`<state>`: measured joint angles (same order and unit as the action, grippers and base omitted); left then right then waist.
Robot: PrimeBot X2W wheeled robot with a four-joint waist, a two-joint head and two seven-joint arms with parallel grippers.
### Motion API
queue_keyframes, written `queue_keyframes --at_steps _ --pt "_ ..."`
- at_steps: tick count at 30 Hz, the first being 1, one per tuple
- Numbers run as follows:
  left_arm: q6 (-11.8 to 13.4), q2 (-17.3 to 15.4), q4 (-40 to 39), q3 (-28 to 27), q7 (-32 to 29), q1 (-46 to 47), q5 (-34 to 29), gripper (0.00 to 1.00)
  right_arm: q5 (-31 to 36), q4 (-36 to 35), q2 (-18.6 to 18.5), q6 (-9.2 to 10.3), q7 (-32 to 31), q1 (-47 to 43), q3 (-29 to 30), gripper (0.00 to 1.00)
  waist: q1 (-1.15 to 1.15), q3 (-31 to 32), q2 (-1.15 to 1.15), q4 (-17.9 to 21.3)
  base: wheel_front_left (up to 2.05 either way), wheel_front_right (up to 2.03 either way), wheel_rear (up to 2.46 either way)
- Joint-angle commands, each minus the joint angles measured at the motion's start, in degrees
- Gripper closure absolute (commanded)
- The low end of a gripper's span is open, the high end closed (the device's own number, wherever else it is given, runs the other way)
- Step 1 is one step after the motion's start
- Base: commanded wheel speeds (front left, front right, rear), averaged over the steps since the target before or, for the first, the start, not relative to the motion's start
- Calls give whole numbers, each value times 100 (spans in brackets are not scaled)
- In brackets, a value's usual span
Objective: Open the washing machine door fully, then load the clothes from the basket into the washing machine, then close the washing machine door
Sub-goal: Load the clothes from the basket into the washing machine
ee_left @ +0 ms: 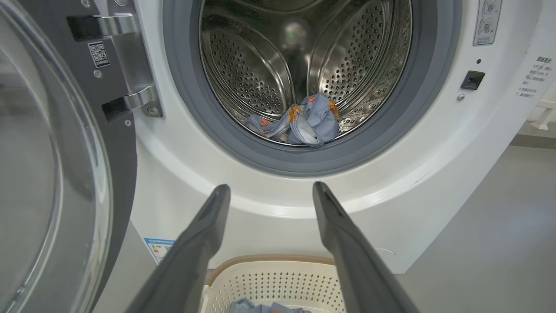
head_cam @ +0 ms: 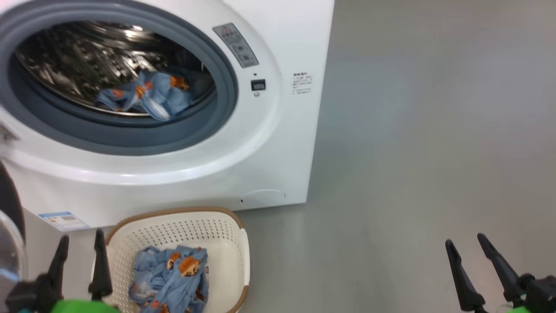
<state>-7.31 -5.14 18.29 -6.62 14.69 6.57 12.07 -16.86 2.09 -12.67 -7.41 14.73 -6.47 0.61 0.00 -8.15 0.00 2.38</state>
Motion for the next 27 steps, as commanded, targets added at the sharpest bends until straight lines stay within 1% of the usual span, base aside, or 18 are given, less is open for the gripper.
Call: queue_keyframes --at_steps 1,15,20,27 --pt "-17 -96 -212 -213 31 -93 -68 0 -83 -136 -141 -8 27 -82 -92 0 0 187 0 -102 0 0 0" --pt "-17 -46 -882 -462 31 -1061 -115 0 -155 -191 -208 -8 27 -449 104 0 0 469 0 -119 0 0 0" --pt "-18 21 -1016 -519 31 -1203 -145 0 -152 -209 -213 -8 27 -469 120 0 0 483 0 -107 0 0 0" --pt "-18 63 -1081 -506 31 -1144 -155 0 -136 -253 -190 -8 27 -380 123 0 0 341 0 -108 0 0 0"
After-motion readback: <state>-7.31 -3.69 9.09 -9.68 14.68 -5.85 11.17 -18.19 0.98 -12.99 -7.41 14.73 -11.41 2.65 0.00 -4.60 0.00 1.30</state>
